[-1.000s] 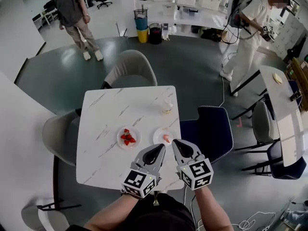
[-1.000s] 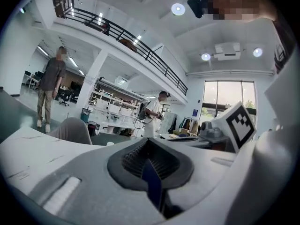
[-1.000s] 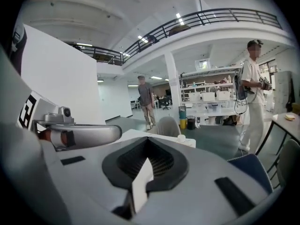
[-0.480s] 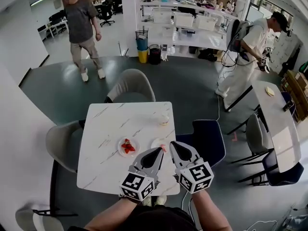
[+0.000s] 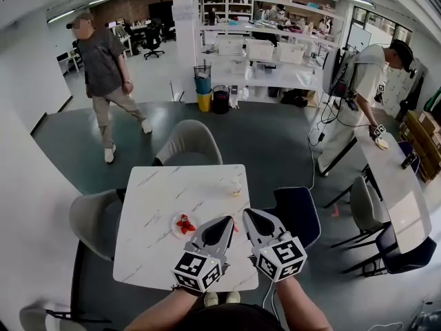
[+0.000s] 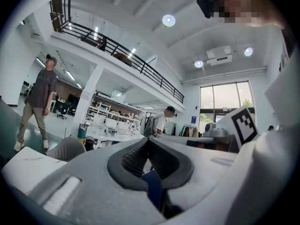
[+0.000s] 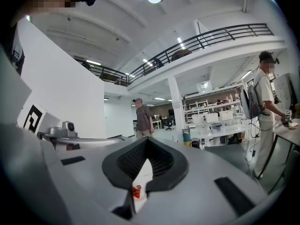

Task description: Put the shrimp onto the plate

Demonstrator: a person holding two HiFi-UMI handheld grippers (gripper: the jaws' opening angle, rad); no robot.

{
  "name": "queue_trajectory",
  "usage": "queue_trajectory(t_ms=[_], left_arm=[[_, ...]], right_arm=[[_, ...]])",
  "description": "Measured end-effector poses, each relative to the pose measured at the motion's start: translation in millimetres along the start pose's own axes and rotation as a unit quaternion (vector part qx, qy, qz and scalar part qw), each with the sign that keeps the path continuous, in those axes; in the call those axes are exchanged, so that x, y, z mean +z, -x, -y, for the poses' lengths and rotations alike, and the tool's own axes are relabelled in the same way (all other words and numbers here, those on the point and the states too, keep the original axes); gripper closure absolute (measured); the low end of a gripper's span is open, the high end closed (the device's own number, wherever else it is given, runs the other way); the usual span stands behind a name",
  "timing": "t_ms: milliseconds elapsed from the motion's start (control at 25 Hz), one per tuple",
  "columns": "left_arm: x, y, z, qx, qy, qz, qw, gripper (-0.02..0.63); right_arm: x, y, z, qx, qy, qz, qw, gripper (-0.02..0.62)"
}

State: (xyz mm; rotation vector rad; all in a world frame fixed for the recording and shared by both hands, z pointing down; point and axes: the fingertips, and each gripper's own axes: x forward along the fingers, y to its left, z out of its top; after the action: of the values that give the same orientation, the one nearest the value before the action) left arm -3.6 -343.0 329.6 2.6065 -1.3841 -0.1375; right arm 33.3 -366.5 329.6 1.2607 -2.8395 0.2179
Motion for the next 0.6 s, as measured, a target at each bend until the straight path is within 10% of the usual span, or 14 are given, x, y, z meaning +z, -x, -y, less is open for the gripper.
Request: queue_trajectory(t_ms=[600], left_arm=[[2.0,7.2,-14.2,0.003,-0.007,0.001,1.0000,0.598]], right_arm=[[1.1,-12.6,-17.3,0.006,0.006,0.002,1.000,0.595]])
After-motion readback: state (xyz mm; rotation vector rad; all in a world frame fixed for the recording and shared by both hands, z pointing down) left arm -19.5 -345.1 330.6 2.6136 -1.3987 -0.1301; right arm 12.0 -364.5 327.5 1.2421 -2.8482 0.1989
